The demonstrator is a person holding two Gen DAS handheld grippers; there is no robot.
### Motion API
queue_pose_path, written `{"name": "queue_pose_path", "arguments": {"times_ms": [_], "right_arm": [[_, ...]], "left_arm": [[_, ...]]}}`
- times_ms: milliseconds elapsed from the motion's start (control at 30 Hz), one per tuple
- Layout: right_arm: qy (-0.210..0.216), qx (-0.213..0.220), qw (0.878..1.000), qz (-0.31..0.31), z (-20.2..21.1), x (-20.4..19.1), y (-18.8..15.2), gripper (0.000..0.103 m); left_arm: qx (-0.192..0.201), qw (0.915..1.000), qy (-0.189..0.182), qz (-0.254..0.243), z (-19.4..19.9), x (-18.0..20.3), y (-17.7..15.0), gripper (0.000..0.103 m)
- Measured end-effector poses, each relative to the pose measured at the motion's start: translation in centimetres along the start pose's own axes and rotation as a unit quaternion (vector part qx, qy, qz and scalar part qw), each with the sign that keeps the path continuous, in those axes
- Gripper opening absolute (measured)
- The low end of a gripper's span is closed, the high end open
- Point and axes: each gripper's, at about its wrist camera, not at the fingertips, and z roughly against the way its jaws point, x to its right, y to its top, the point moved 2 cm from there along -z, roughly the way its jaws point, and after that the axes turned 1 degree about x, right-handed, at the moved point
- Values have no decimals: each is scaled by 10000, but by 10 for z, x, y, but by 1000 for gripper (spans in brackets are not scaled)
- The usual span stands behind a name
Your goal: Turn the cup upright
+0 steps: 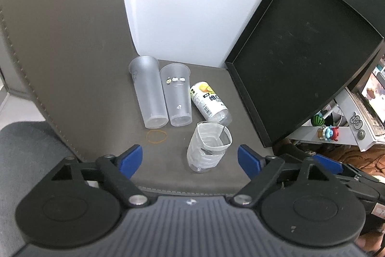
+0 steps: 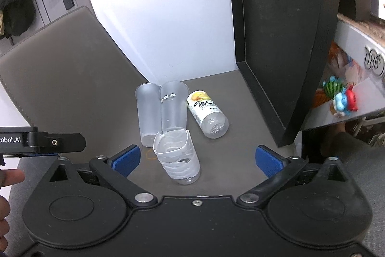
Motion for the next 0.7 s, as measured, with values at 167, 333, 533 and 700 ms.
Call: {"name": "queue_pose_path", "arguments": {"times_ms": [167, 333, 533, 700], "right_arm": [[19, -51, 10000, 11, 9, 0, 4, 103], [-75, -56, 9999, 135, 19, -2, 6, 103], [-143, -78, 9998, 141, 33, 1, 5, 103], [-118, -54, 9997, 186, 43, 1, 2, 103]], "left_arm": [[-28, 9999, 138, -34, 7, -1, -5, 89], [28, 9996, 231, -172, 19, 0, -8, 90], [128, 9992, 229, -310, 32, 2, -12, 90], [110, 9986, 246, -454, 37, 4, -19, 91]]}}
